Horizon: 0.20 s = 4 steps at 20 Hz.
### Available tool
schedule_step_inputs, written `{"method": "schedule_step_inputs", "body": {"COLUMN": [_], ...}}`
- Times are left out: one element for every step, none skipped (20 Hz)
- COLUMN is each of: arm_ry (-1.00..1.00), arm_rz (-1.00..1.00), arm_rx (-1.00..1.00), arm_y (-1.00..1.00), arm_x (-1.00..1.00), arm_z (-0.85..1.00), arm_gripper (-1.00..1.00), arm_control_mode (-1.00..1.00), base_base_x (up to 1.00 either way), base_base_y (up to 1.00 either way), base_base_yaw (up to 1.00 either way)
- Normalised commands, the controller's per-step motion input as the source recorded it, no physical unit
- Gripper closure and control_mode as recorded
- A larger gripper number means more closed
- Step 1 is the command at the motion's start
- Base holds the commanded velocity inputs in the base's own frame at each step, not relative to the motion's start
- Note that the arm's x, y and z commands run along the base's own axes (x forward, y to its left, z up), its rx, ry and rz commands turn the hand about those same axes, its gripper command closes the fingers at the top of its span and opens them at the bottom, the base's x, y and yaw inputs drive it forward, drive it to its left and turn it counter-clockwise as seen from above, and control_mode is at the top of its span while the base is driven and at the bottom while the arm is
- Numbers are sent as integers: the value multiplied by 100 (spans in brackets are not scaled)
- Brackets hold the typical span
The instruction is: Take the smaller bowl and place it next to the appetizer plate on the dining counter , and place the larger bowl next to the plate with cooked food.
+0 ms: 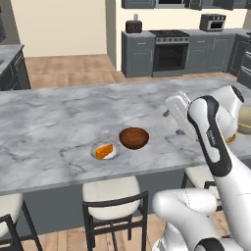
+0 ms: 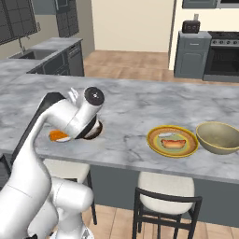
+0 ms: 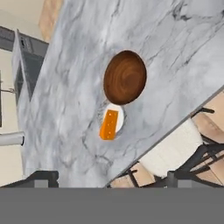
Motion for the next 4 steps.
{"method": "schedule_step_inputs", "body": {"arm_ry": [-1,-16,-27,-26], "arm_rz": [14,10,7,7], "arm_rx": [0,-5,-9,-9], "arm_y": [9,18,36,32], "arm_x": [-97,-89,-83,-82], "arm_z": [56,51,44,36], "arm_gripper": [-100,-100,-100,-100], "arm_control_mode": [-100,-100,-100,-100], "base_base_x": [0,0,0,0], "base_base_y": [0,0,0,0], "base_base_yaw": [0,0,0,0]}}
